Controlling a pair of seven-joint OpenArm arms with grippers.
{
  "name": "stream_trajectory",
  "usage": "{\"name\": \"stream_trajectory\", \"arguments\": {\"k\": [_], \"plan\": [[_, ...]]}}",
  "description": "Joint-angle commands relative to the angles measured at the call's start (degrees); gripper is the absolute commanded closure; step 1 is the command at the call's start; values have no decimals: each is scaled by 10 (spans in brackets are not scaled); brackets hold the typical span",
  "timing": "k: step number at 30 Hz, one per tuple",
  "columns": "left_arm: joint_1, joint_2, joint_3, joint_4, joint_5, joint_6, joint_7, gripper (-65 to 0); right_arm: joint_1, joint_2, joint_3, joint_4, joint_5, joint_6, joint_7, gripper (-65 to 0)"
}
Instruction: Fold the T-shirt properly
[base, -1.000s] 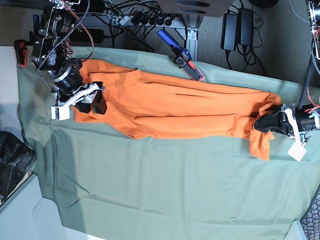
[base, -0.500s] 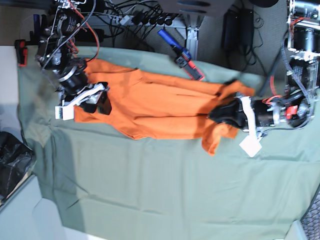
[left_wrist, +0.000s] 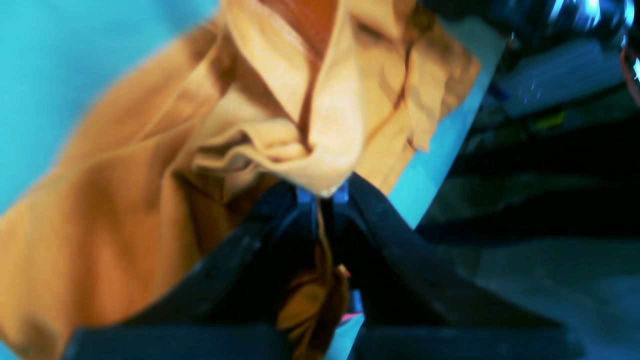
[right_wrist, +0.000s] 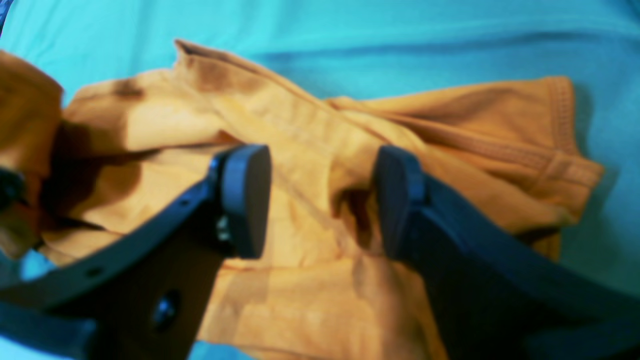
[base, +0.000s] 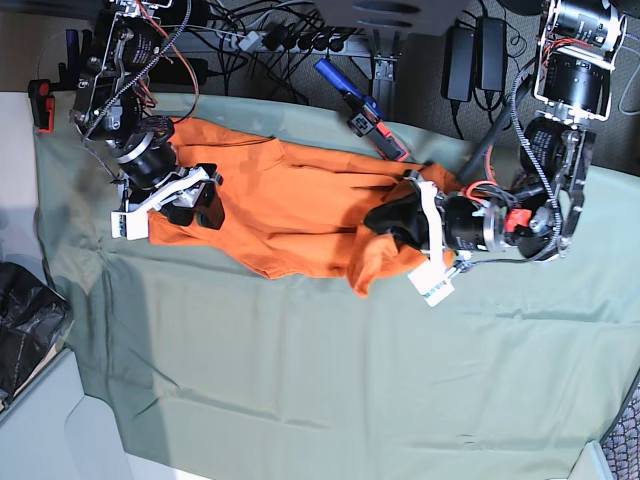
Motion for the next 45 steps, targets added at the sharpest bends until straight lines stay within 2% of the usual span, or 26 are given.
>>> {"name": "stream_trajectory", "arguments": {"k": [1,5,8,12,13,14,19,23,29,33,38,45], "plan": [[-11,2,7,9,-11,-4,-28,0,6,7,4,11,9,55,11,-338],[-11,2,30,9,32,-4,-81,0,6,7,4,11,9,55,11,-338],[-11,8,32,9,39,-4,-89,0,6,7,4,11,9,55,11,-338],[-11,27,32,9,33,-4,-85,-276,5,7,4,11,9,55,11,-338],[-11,32,32,9,32,-4,-85,-316,5,7,4,11,9,55,11,-338],[-11,38,32,9,28,-4,-83,-325,5,7,4,11,9,55,11,-338],[-11,63,32,10,-9,-4,-78,-325,5,7,4,11,9,55,11,-338],[-11,82,32,10,-68,-5,-53,-325,6,7,4,11,9,55,11,-338],[-11,91,27,10,-65,-5,-43,-324,6,7,4,11,9,55,11,-338],[-11,90,-9,10,-66,-5,0,-320,6,7,4,19,28,55,6,-338],[-10,56,-65,10,-66,-5,12,-318,4,7,4,90,31,55,-7,-338],[0,-17,-67,10,-65,-5,7,-318,4,7,42,114,4,45,-2,-339]]}}
